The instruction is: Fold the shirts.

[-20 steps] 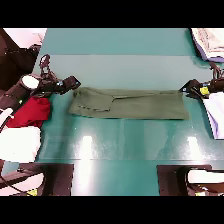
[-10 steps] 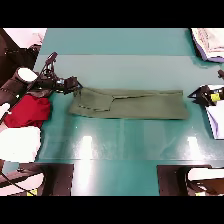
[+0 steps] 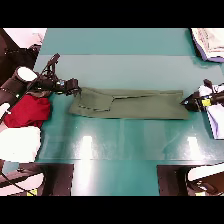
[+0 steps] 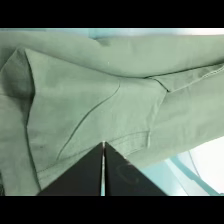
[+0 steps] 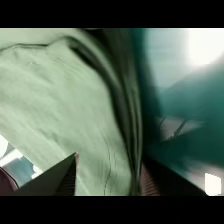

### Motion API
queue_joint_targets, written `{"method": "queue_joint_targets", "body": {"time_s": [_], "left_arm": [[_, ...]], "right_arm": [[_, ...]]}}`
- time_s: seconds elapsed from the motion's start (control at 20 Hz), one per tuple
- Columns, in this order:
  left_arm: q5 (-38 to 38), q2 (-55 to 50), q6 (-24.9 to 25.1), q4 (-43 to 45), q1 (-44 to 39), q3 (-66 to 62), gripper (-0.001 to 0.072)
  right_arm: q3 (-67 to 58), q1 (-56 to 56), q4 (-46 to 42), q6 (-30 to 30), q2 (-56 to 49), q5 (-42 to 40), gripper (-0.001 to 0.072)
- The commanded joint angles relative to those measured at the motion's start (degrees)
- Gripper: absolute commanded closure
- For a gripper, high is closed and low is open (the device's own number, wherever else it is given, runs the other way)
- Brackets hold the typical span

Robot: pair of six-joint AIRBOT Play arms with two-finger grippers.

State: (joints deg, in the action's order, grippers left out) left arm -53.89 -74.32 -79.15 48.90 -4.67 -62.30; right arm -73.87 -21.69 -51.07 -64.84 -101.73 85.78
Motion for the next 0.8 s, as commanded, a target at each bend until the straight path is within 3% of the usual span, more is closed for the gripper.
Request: {"method": "queue_joint_targets", "body": {"time_s": [0.0, 0.1, 0.35, 0.75], "left_arm": [[-1.4, 0.0, 0.1, 0.0, 0.0, -0.1, 0.0678], [-3.5, -0.1, 0.1, 0.0, -0.5, -0.1, 0.0678], [-3.7, -4.3, 0.1, 0.2, -7.7, -5.8, 0.0679], [-5.4, -30.7, -0.4, 0.3, -23.2, -32.5, 0.0679]], "right_arm": [[0.0, 4.0, -0.9, 2.2, -1.9, -0.8, 0.04], [0.0, 5.6, -1.0, 5.0, -0.8, -0.8, 0.0686], [-0.1, 5.5, -1.0, 4.2, 8.6, -0.9, 0.0697], [-16.2, 16.2, -0.9, -6.0, 18.8, 4.9, 0.0697]]}}
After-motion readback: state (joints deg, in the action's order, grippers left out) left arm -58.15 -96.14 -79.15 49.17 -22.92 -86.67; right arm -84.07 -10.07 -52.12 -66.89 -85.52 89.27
